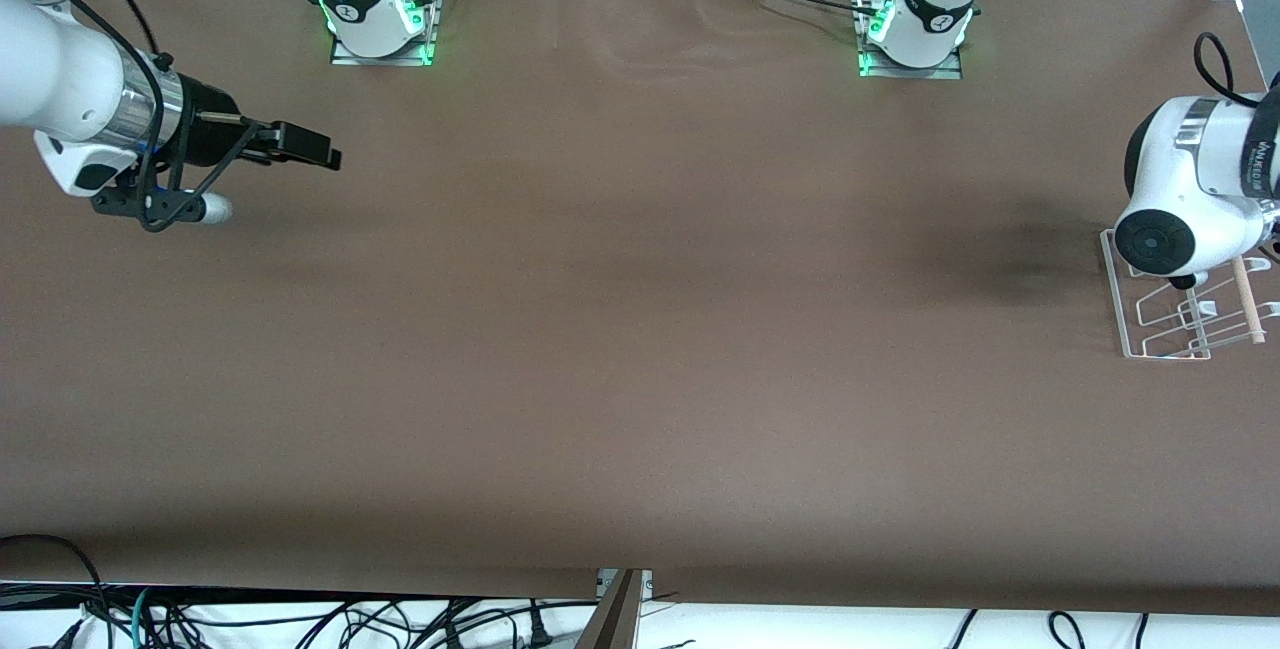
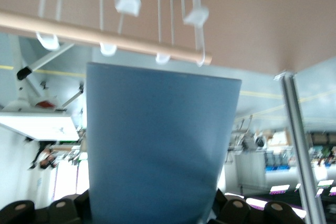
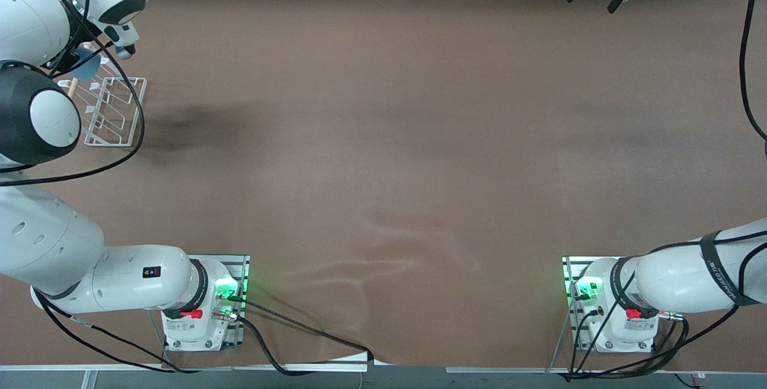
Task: Transfer cup to left arm and place on rack
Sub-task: 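Lower the cup onto a rack peg with the left gripper, then open the left gripper and lift it away from the rack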
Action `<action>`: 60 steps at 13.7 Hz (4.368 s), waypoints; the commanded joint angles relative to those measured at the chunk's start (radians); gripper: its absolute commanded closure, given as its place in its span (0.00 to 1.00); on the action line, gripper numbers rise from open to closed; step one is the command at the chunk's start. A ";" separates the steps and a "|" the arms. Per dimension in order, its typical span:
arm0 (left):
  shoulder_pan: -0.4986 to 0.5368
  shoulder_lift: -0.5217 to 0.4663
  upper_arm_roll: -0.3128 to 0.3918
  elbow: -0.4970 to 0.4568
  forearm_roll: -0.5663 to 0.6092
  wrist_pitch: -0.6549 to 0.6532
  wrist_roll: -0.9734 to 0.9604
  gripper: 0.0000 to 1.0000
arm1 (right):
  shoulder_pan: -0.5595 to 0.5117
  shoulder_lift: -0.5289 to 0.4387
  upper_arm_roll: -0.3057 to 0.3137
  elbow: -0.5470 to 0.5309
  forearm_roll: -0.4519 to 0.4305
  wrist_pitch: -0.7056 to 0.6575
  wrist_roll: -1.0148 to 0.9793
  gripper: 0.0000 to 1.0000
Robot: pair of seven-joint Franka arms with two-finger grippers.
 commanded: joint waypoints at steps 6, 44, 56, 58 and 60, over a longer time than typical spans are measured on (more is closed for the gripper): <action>0.005 -0.046 0.066 -0.243 0.321 0.219 -0.005 1.00 | -0.008 -0.030 0.008 -0.025 -0.199 0.088 -0.262 0.01; -0.008 -0.113 0.081 -0.277 0.183 0.308 -0.208 0.00 | -0.010 0.013 -0.005 0.143 -0.214 0.088 -0.250 0.01; -0.068 -0.161 -0.064 0.323 -0.749 -0.167 -0.466 0.00 | -0.007 0.047 -0.031 0.117 -0.200 0.124 -0.248 0.01; -0.071 -0.159 -0.066 0.387 -0.878 -0.181 -0.569 0.00 | -0.007 0.047 -0.031 0.117 -0.200 0.120 -0.248 0.01; -0.071 -0.159 -0.064 0.429 -0.975 -0.180 -0.646 0.00 | -0.007 0.047 -0.031 0.117 -0.199 0.117 -0.248 0.01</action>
